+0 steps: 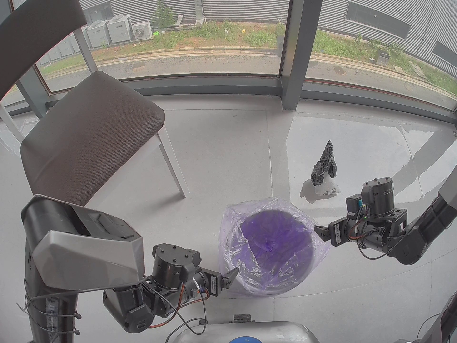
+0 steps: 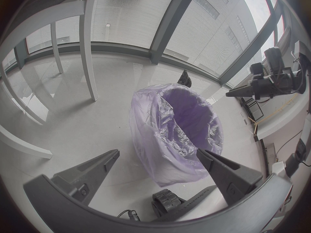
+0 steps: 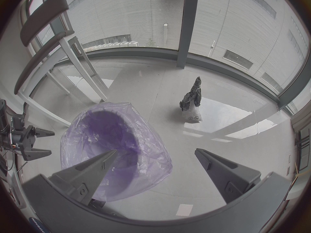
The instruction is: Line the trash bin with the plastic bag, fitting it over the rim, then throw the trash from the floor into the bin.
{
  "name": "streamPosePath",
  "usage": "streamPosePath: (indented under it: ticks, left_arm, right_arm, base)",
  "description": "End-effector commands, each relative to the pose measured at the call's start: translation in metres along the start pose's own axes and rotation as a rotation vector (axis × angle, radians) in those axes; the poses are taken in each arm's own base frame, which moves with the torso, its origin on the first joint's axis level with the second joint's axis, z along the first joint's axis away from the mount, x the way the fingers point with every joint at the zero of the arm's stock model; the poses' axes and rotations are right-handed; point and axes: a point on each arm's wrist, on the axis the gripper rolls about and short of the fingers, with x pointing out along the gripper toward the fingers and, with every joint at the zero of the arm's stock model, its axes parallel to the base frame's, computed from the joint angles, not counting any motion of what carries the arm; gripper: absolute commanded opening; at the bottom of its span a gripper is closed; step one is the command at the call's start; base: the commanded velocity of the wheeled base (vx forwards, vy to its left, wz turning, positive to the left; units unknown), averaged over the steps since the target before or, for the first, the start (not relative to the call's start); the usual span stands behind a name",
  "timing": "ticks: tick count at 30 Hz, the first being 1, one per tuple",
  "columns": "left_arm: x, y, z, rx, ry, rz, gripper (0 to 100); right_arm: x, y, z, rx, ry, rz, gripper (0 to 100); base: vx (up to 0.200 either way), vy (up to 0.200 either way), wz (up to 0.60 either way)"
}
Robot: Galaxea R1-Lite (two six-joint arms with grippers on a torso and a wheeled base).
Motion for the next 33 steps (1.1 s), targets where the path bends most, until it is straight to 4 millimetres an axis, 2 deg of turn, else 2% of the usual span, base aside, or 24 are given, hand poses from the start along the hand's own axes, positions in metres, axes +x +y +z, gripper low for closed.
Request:
streamPosePath:
  ticks: [1,5,11,14,22,33]
  left_arm:
    - [0.019,0.002,-0.007,0.001,0.004,0.028,100]
    - [0.037,0.003,-0.002,-0.005,-0.027,0.034,100]
    - [0.051,0.012,-0.004,0.019,-0.016,0.064,100]
    - [0.051,0.018,-0.002,0.013,-0.017,0.079,100]
    - [0.029,0.025,0.003,0.002,-0.010,0.100,100]
    - [0.035,0.045,-0.006,-0.019,0.018,0.138,100]
  right_arm:
    - [-0.004,-0.004,-0.006,0.002,0.004,-0.008,100]
    - [-0.003,-0.007,-0.008,0.006,0.004,-0.014,100]
    - [-0.002,-0.006,-0.010,-0.014,0.012,-0.009,100]
    - [-0.003,-0.006,-0.010,-0.012,0.012,-0.007,100]
    - [-0.004,-0.006,-0.008,-0.033,0.000,-0.002,100]
    - [-0.008,0.001,-0.009,-0.052,-0.031,0.018,100]
  base:
    - [0.000,0.000,0.00]
    - [0.000,0.000,0.00]
    - [0.000,0.000,0.00]
    - [0.000,0.000,0.00]
    - [0.000,0.000,0.00]
    - [0.000,0.000,0.00]
